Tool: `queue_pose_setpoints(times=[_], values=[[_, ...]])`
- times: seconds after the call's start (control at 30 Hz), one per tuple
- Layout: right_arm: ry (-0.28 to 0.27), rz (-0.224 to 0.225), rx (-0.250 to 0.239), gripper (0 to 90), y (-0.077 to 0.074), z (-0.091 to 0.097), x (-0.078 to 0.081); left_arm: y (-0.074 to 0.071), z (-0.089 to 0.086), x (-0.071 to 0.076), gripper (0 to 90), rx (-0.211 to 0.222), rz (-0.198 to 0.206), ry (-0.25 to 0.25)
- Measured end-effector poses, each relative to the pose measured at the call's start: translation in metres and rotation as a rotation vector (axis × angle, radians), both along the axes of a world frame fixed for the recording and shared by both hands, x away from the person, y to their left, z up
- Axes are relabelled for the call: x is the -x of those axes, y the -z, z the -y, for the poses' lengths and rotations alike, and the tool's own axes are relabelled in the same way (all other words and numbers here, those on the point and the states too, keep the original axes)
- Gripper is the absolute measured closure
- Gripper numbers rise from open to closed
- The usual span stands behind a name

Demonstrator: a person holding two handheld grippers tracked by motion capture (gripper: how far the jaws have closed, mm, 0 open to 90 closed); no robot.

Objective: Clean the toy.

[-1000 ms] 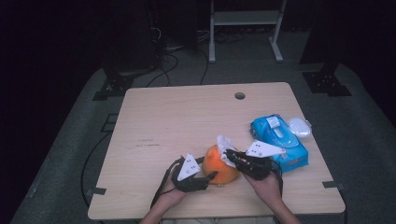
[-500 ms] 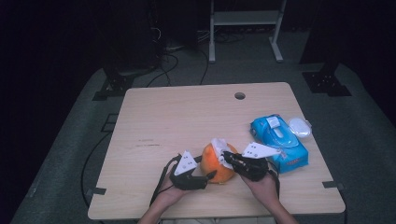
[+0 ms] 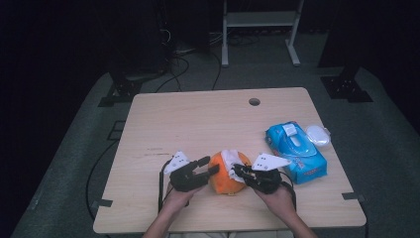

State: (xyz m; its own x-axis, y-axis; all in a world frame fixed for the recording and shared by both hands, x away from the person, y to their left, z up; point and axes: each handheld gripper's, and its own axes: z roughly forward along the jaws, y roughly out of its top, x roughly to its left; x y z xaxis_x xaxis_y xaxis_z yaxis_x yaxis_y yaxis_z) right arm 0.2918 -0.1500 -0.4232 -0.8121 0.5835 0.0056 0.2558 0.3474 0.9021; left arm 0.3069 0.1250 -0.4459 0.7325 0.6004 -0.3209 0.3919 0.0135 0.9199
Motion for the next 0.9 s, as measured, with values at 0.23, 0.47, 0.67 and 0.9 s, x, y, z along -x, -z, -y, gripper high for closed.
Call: queue_pose_setpoints(times=[0.23, 0.47, 0.67, 0.9], values=[[0.017, 0.001, 0.028, 82.1, 0.007, -0.007, 0.011, 0.011, -0.009, -0.007, 61.2, -0.023, -0.070, -0.074], [0.089, 0.002, 0.013, 82.2, 0.000, 0.004, 0.002, 0.013, -0.006, -0.006, 60.7, -0.045, -0.045, -0.054], [0.002, -0.043, 0.072, 82.0, 0.013, -0.002, 0.006, 0.001, -0.004, -0.005, 24.1, -0.037, -0.045, 0.060], [-0.034, -0.078, 0.058, 82.4, 0.011, -0.001, 0.006, 0.014, 0.003, -0.009, 26.7, -0.063, -0.153, 0.072]])
